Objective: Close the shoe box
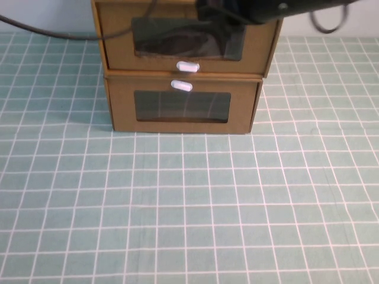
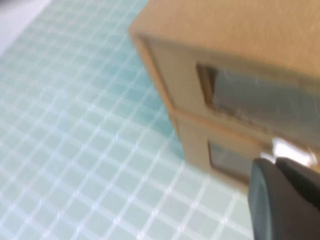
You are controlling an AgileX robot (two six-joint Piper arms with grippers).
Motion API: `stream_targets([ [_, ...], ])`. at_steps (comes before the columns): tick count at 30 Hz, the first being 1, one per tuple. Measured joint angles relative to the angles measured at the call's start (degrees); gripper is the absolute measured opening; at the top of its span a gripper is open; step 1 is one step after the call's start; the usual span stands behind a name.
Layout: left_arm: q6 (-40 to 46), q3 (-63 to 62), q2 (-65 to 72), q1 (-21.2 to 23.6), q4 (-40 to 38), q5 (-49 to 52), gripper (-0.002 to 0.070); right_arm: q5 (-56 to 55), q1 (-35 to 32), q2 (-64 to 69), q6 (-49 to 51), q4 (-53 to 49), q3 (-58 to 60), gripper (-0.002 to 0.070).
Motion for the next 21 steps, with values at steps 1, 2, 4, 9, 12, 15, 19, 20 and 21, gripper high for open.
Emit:
stream_targets([
  [1,-0.11,0.0,-1.26,0.66,0.23,0.19,-0.0005,2.26,0.0,-1.45,0.69,-1.15,0.0,-0.0012],
  [2,-0.25,0.0,-2.55,1.27,0.34,0.32,-0.0005,4.59,0.0,-2.94,1.48,-2.21,0.0,-0.0012],
  [4,-0.76,1.14,-5.16,2.29,0.34,-0.75,-0.0005,7.99,0.12,-6.54,2.69,-4.1,1.09,-0.0011],
  [9,-1.54,11.56,-15.06,3.25,0.22,-7.7,-0.0005,11.53,2.94,-19.28,8.77,-12.19,10.5,-0.0011],
  [12,-1.11,22.33,-23.58,3.25,-0.87,-11.87,-0.0005,11.75,4.99,-29.59,12.71,-15.29,19.67,-0.0011],
  [15,0.73,34.35,-32.75,3.25,-3.53,-16.27,-0.0005,11.64,5.77,-41.47,14.62,-15.55,29.22,-0.0011],
  [19,4.68,51.94,-46.6,3.25,-7.87,-23.57,-0.0005,11.64,5.87,-55.08,16.66,-15.68,41.24,-0.0011],
  [20,5.82,56.54,-50.42,3.25,-8.9,-25.54,-0.0005,11.64,5.87,-58.27,17.18,-15.68,43.98,-0.0011],
  [21,6.7,60.14,-54.23,3.25,-9.62,-27.52,-0.0005,11.54,5.87,-60.65,17.43,-15.68,46.53,-0.0011],
])
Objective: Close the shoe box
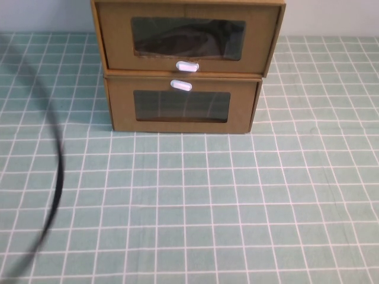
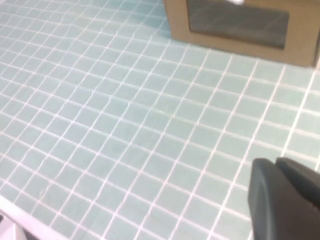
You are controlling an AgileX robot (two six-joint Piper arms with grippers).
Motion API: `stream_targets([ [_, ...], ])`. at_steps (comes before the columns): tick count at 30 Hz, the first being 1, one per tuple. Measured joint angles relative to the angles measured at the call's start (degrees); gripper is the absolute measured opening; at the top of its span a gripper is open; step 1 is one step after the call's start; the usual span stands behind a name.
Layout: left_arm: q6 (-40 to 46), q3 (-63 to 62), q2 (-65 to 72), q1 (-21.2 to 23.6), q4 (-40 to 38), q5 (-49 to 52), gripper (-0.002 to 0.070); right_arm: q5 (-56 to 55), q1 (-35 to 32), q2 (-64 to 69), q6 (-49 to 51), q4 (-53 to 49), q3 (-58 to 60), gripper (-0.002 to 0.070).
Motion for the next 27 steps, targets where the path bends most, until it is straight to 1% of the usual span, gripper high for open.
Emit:
stream_targets([
  [3,1.29,12.51,-10.37,0.0,-1.25,-4.82,-0.0005,-1.8,0.0,-7.86,0.48,0.0,6.48,-0.0011],
  [6,1.67,22.19,-20.27,0.0,-1.8,-8.09,-0.0005,-6.14,0.0,-14.44,0.5,0.0,12.48,-0.0011],
  [9,1.72,30.06,-29.5,0.0,-2.06,-9.8,-0.0005,-12.44,0.0,-19.86,0.5,0.0,18.85,-0.0011],
  [14,1.72,41.08,-40.38,0.0,-2.28,-10.94,-0.0005,-27.58,0.0,-24.15,0.5,0.0,30.03,-0.0011],
  [20,1.72,52.06,-43.5,0.0,-2.28,-15.03,-0.0005,-46.72,0.0,-22.54,0.5,0.0,41.98,-0.0011],
  [22,1.72,55.9,-43.5,0.0,-2.28,-17.4,-0.0005,-49.64,0.0,-21.51,0.5,0.0,44.1,-0.0011],
  [24,1.72,58.8,-43.5,0.0,-2.28,-19.94,-0.0005,-50.34,0.0,-20.93,0.5,0.0,45.29,-0.0011],
  [27,1.72,60.15,-43.5,0.0,-2.28,-20.43,-0.0005,-50.73,0.0,-20.55,0.5,0.0,46.01,-0.0011],
])
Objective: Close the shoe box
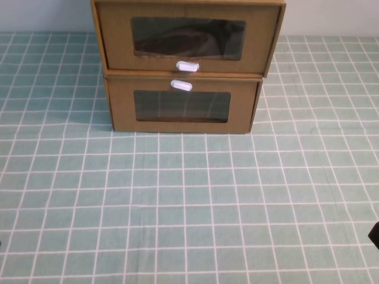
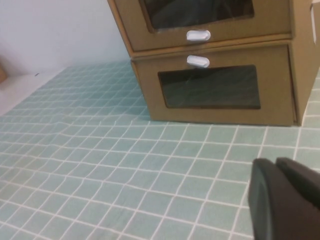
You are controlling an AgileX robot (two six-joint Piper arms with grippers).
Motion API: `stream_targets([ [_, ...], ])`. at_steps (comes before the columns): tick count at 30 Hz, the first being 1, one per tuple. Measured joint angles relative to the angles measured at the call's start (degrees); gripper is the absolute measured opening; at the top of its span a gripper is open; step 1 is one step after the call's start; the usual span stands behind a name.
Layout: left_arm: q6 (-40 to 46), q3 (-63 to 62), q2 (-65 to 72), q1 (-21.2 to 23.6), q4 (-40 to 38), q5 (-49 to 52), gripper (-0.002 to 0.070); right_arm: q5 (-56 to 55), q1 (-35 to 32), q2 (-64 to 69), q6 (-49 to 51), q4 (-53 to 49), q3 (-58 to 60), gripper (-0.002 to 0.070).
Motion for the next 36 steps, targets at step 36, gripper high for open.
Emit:
stream_targets([
  [36,0.0,0.22,0.0,0.0,-0.03,3.75,-0.0005,1.56,-32.95,-12.31,-8.39,0.2,11.22,-0.0011],
])
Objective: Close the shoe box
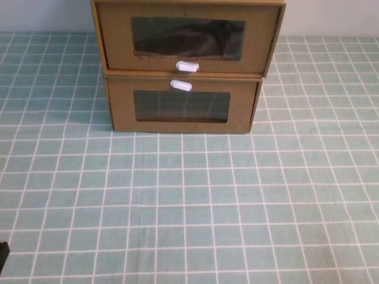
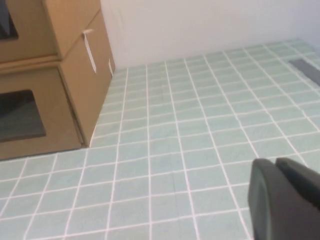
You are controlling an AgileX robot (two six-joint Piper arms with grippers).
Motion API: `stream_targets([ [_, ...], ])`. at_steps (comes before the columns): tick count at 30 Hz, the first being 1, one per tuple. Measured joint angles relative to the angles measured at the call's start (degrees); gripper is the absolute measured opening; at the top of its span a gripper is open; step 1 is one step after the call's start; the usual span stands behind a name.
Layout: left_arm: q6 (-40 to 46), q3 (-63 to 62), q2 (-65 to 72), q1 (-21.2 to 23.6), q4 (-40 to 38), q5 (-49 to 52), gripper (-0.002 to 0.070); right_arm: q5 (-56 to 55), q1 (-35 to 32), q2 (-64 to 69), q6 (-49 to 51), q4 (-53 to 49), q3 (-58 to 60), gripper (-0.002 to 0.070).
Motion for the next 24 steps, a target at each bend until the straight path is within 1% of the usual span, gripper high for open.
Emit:
stream_targets([
  [3,0.0,0.0,0.0,0.0,0.0,0.0,-0.0005,4.88,-0.27,-2.99,0.0,0.0,0.13,-0.0011],
  [6,0.0,0.0,-0.02,0.0,0.0,0.0,-0.0005,11.81,-0.35,-3.22,-0.12,0.0,0.13,-0.0011],
  [8,0.0,0.0,-0.02,0.0,0.0,0.0,-0.0005,14.05,-0.35,-3.22,-0.12,0.02,0.21,-0.0011],
  [24,0.0,0.0,-0.02,0.0,0.0,0.0,-0.0005,14.55,-0.35,-3.22,-0.12,0.39,0.21,-0.0011],
])
